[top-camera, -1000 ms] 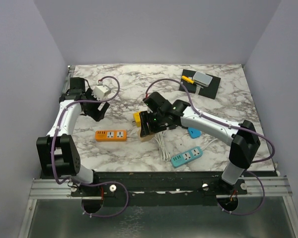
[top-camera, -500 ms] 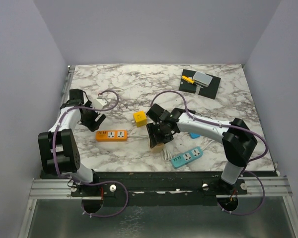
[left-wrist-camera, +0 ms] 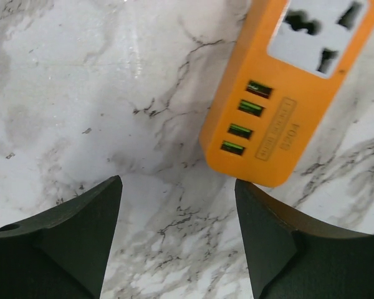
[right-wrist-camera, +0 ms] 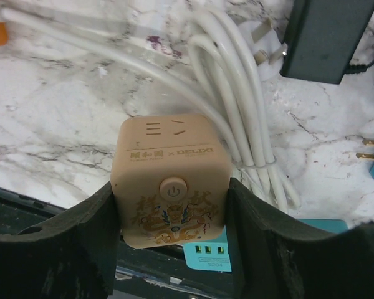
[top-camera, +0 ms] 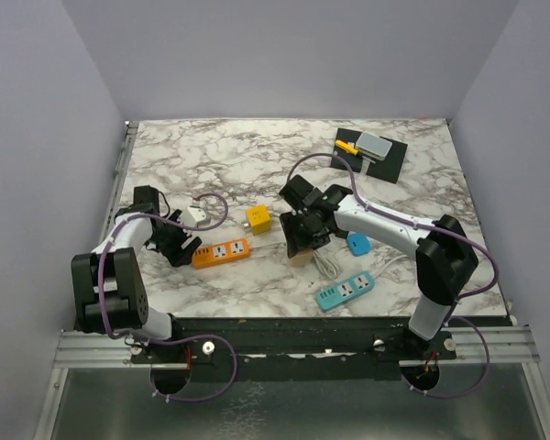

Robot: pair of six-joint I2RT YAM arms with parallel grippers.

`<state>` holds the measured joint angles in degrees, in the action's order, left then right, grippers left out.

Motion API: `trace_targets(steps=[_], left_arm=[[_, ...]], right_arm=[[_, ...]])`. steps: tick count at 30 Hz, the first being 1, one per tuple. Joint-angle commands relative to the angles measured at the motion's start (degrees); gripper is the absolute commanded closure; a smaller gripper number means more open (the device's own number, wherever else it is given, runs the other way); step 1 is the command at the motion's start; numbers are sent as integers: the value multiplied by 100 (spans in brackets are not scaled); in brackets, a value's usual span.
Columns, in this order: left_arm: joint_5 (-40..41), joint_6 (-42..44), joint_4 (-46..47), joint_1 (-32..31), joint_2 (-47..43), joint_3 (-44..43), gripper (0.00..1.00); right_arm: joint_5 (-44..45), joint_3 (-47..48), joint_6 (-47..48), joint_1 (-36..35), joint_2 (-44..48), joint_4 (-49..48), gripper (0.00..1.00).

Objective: Insert the plug
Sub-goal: Adjust the socket at the center of the board, then insert the plug into the socket.

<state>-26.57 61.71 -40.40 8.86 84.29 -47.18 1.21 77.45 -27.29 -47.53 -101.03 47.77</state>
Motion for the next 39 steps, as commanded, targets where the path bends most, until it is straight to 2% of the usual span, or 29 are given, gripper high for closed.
trace_targets(steps=[1,7,11,17,20,23,28,32,39], left_arm=[[-836,436,-636,-46,-373,65,26],[-1209,865,-1370,-52,-391,22,27],[-1479,1427,-2176,-43,-75,-231,28],[-1947,1626,-3113,275,464,-1222,28],[-2258,1258,-3197,507,506,-1752,27],[-2404,432,-2725,686,412,-2001,23],[-1984,-1404,-1250,705,145,-1886,16],[-1533,-2178,-309,703,-21,-1534,2],[-1161,-2903,568,692,-26,-1123,1]], right_arm=[[-739,592,574,-86,89,256,99],[-878,1013,440,-310,151,558,99],[-757,1518,233,-504,-114,621,99],[-348,2721,40,-651,-965,670,99],[-151,3231,-36,-701,-1345,853,100],[181,3811,-101,-775,-1742,1216,99],[384,4381,-333,-903,-2209,1560,100],[463,4896,-399,-1004,-2586,1866,99],[568,5361,-546,-1176,-3026,2114,100]])
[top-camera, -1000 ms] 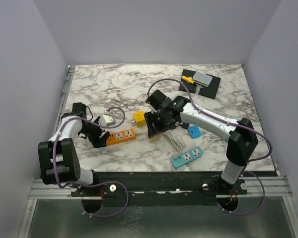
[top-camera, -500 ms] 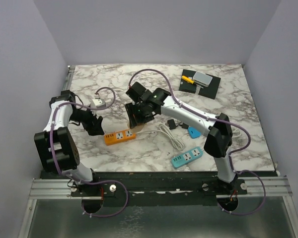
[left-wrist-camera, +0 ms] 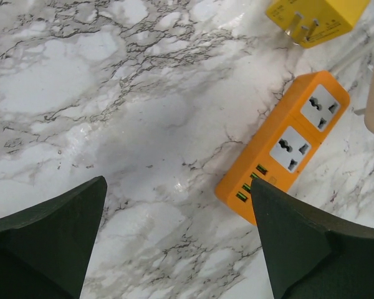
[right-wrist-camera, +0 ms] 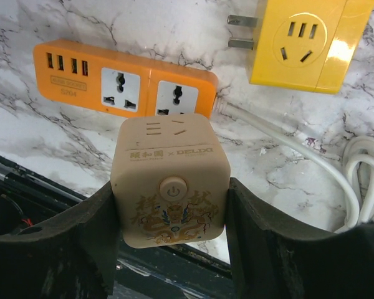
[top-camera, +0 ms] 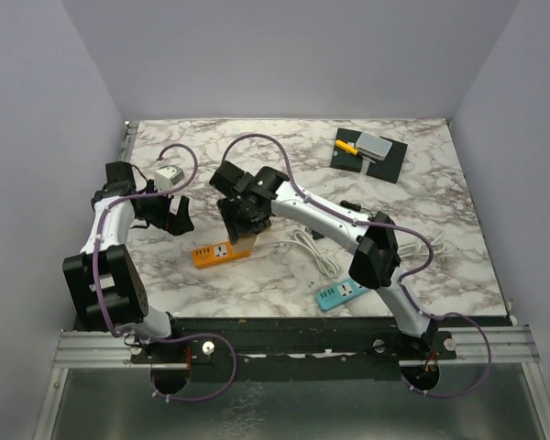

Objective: Insert the plug
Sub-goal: Insert the plug into the socket.

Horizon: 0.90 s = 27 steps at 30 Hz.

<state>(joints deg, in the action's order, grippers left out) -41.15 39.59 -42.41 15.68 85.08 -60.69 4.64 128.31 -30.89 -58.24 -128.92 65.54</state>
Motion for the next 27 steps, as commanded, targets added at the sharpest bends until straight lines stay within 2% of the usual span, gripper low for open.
trace_targets(steps=[1,10,21,27], left_arm=[[318,-686,811,1,-90,280,1],[571,-480,1143,-111,21,664,1],[964,-889,2102,-898,370,1155,1],[1139,-863,2258,-1381,470,1383,3]], right_arm=[[250,295,-220,-121,-277,341,100],[487,511,-414,-183,-567,352,99],[526,545,-419,-179,-628,169,99],[584,401,-354,-179,-538,146,99]])
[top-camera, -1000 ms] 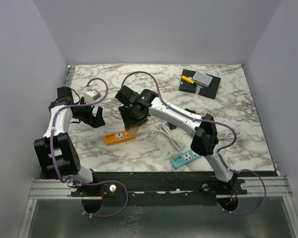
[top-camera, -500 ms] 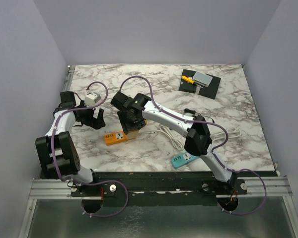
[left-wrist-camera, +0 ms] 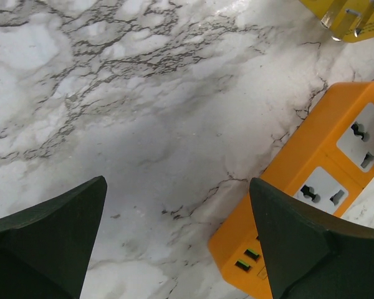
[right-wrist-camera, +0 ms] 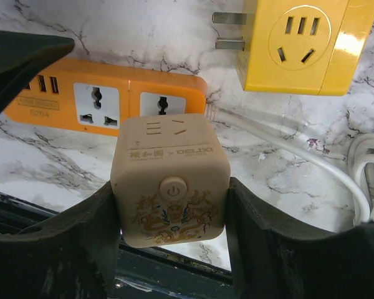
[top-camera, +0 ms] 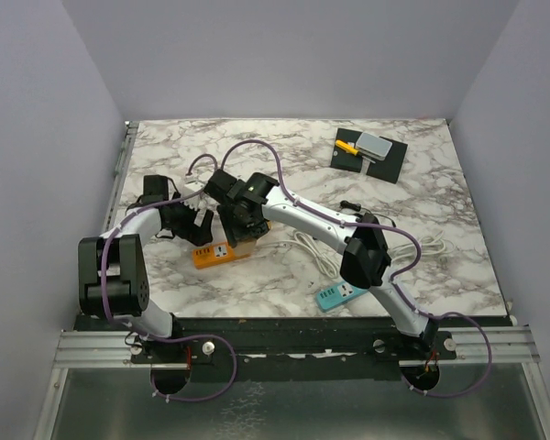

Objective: Insert the plug
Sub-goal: Insert the plug into the socket.

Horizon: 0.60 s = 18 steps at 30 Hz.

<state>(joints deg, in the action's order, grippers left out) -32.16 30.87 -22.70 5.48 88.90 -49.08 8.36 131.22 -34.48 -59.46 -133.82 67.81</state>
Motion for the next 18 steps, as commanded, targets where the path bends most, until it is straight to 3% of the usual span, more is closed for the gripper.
trace_targets(steps=[1,13,18], left_arm=[[291,4,310,-449,88,266,3],[272,44,302,-885,-383,681,6],[146,323,-69,-935,-516,620,13]], right_arm=[[243,9,20,-57,24,-107,99],[277,-1336,437,-136,884,-476,99],[429,-1757,399,-141,1187,-562,99]])
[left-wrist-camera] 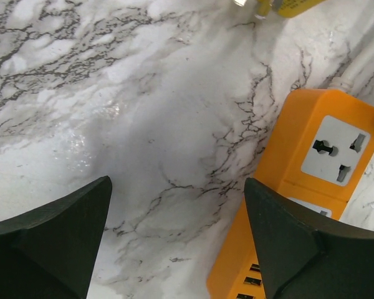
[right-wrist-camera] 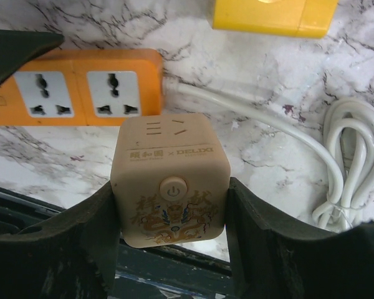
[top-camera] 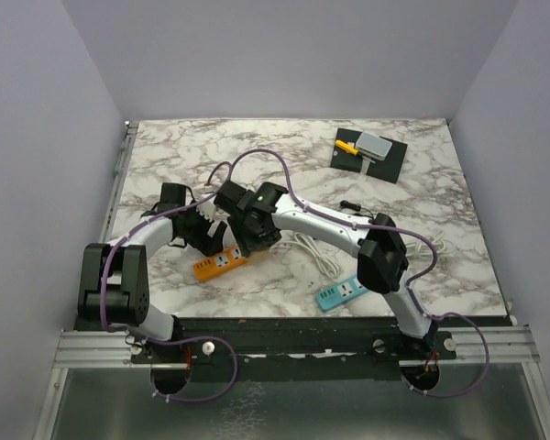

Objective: Insert the plug
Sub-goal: Insert the plug into the socket.

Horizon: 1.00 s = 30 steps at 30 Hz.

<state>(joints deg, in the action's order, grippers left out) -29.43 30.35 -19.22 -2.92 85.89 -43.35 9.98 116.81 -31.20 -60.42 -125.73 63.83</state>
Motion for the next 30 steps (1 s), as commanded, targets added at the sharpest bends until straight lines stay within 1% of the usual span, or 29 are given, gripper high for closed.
trace_targets(steps=[1,6,8,10,13,16,17,21,25,28,30], left_arm=[[-187,470,-448,-100,-242,68,14],[-665,790,-623,-113,-194,55,20],[-751,755,-618,-113,-124,-19,20],[-714,576,-588,-103,-40,-176,14],[-691,295,-519,-10,-5,-416,2],[-638,2,-424,133,27,-649,1],[-647,-135,-417,214,74,-750,1],[-1072,-723,-414,960,426,-1194,1],[-1477,-1378,-420,1738,907,-1828,1],[-1583,-1739,-483,2092,1205,-2240,1],[-1487,-1844,-536,2184,1292,-2390,1]], right_arm=[[288,-419,63,-48,439,-203,99],[256,-1036,43,-41,810,-402,99],[275,-1383,49,-45,1055,-560,99],[256,-1647,61,-44,1262,-676,100],[307,-1904,49,-40,1530,-819,99],[346,-1888,40,-40,1644,-840,99],[335,-1858,43,-40,1656,-854,99],[246,-1708,110,-44,1619,-804,99],[185,-1461,246,-45,1464,-727,99],[158,-1091,307,-44,1245,-591,99],[166,-752,362,-50,1050,-466,99]])
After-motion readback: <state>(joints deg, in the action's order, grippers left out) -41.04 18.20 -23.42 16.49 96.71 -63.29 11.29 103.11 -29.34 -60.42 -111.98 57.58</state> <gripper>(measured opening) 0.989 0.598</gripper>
